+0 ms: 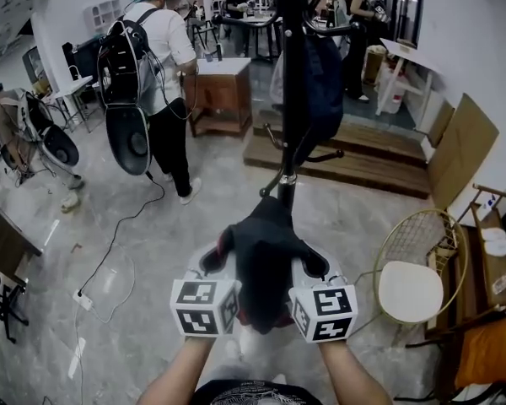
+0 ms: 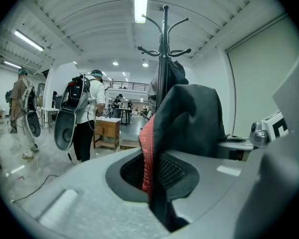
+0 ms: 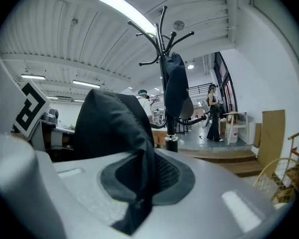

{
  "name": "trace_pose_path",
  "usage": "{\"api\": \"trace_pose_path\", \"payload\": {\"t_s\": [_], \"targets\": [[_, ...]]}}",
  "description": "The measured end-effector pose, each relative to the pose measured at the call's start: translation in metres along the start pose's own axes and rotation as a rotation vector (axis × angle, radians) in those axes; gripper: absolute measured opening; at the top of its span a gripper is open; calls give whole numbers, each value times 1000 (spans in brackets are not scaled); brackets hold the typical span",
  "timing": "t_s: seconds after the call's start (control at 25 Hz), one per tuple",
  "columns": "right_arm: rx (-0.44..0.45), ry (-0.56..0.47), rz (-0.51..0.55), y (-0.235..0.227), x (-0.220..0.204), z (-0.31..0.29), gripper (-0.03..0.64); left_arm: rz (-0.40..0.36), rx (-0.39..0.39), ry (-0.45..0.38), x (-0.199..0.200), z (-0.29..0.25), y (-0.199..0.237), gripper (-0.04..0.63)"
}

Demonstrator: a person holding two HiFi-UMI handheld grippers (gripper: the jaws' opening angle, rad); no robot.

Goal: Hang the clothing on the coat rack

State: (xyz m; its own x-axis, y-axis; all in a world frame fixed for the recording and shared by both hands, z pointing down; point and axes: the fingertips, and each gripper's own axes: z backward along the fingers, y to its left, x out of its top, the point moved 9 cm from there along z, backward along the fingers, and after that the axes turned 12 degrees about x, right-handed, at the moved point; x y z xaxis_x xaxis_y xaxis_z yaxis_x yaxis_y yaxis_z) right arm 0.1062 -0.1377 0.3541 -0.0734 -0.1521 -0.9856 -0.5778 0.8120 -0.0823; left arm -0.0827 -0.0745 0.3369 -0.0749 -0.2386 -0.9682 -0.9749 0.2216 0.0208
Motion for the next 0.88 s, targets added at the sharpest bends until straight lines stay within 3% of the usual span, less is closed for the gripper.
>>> {"api": "trace_pose_path", "payload": {"t_s": [0.88], "targets": [[-185, 2, -4, -22, 15, -58, 23, 10, -144, -18, 26, -94, 36, 25]]}}
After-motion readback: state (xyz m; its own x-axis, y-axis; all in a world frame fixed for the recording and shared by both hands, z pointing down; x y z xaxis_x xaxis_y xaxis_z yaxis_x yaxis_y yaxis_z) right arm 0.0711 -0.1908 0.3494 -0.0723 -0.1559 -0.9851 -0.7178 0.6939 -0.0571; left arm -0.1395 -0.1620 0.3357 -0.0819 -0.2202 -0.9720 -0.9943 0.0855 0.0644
